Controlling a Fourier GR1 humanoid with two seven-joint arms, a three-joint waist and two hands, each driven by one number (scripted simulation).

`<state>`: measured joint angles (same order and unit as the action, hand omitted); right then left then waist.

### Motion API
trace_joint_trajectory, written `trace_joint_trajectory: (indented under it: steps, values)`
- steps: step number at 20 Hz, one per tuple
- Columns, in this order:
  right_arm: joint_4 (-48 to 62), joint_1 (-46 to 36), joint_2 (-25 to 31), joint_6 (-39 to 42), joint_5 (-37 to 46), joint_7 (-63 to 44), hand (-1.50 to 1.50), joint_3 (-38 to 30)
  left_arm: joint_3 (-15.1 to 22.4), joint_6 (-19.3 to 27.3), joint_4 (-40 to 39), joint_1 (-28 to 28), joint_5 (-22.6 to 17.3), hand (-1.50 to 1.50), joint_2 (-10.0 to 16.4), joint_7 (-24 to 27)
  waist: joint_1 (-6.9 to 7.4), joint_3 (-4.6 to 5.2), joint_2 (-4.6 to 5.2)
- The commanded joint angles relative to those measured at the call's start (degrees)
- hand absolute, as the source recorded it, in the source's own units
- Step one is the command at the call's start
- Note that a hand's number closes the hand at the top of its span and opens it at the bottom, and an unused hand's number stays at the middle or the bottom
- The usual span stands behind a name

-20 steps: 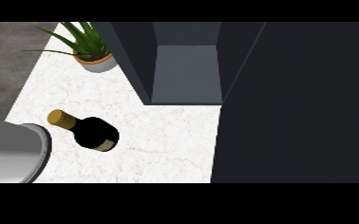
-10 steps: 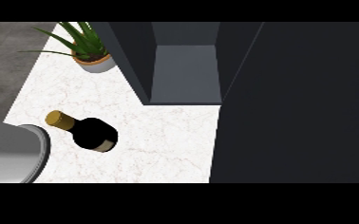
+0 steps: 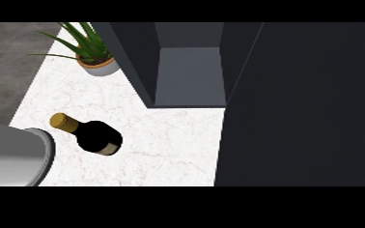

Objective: Pick up the wine, place it into the cabinet and close the cabinet

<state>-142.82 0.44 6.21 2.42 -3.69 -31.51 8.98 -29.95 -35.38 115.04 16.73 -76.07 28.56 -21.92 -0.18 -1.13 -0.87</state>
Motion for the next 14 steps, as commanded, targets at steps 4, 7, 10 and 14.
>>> trace_joint_trajectory:
  steps: [4,7,10,14]
  values:
    - [-4.91,0.02,-0.13,-0.21,-1.95,-2.74,-1.5,0.15,2.53,-6.15,-11.15,-3.11,3.86,-1.5,-1.49,-1.03,-1.07,1.25,0.93]
    - [-5.64,1.4,-0.52,0.77,-3.08,-1.37,-1.5,0.96,4.04,-5.39,-10.04,-2.44,7.36,-1.5,-3.83,-1.63,-1.88,1.21,0.98]
    - [-4.91,-1.32,-1.13,-1.21,-0.23,-4.74,-1.5,3.23,4.06,-4.85,-9.8,-3.24,8.0,-1.5,-4.54,-1.76,-2.22,1.34,1.03]
    - [-4.67,-2.57,-0.59,-0.2,-1.86,-3.51,-1.5,2.02,3.47,-5.6,-10.64,-3.39,10.05,-1.5,-6.09,-1.72,-2.79,1.35,1.19]
